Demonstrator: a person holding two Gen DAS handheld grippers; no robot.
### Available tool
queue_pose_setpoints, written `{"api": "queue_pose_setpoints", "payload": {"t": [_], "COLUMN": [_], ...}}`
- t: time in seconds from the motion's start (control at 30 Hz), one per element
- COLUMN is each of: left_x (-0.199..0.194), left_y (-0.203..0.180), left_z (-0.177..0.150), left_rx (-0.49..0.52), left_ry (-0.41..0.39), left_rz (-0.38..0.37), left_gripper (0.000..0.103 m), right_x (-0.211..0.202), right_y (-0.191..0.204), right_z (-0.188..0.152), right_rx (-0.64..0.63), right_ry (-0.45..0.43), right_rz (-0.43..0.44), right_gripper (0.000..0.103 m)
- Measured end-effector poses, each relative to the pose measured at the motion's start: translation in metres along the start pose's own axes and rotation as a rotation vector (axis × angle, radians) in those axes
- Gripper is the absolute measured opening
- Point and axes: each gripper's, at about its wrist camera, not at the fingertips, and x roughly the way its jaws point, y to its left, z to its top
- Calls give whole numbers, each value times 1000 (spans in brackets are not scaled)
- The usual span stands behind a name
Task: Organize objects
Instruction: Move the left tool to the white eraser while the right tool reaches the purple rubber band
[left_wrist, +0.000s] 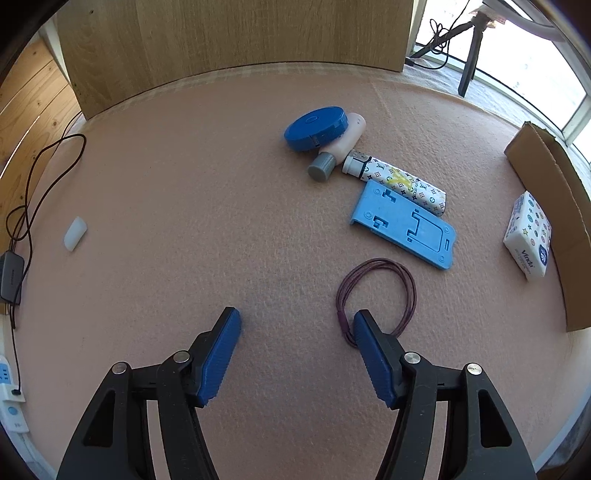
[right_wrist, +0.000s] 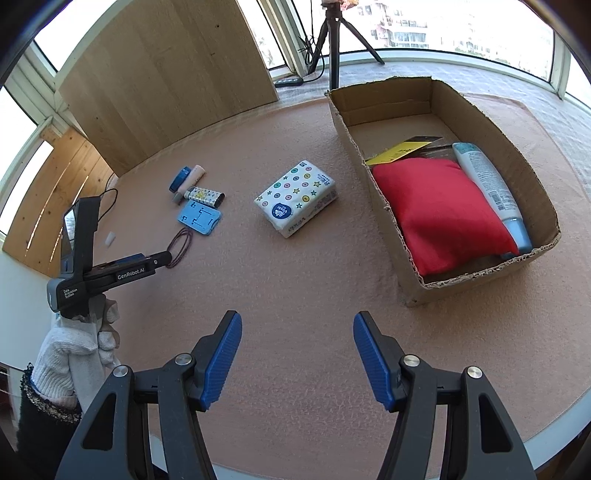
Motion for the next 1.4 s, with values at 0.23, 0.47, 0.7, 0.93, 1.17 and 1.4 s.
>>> {"api": "queue_pose_setpoints", "payload": {"t": [0.23, 0.47, 0.7, 0.93, 1.17, 1.4], "left_x": [-11, -26, -42, -57, -66, -63], "left_y": [10, 44, 75, 94, 126, 166], "left_z": [-21, -16, -12, -18, -35, -35], "left_rx": [-31, -111, -197, -283, -307, -329], "left_ry": [-8, -49, -92, -173, -196, -188], "left_rz": [-27, -48, -37, -28, -3, -13], "left_gripper": [65, 61, 61, 61, 61, 61], "right_x": [4, 13, 28, 67, 106, 124], "right_y": [14, 34, 73, 114, 144, 159], "right_z": [2, 8, 14, 31, 44, 44], "right_rx": [-39, -74, -165, -305, -350, -331], "right_ry": [7, -4, -15, 46, 116, 153], "right_rz": [22, 55, 97, 56, 27, 29], "right_gripper": [59, 59, 59, 59, 53, 53]}}
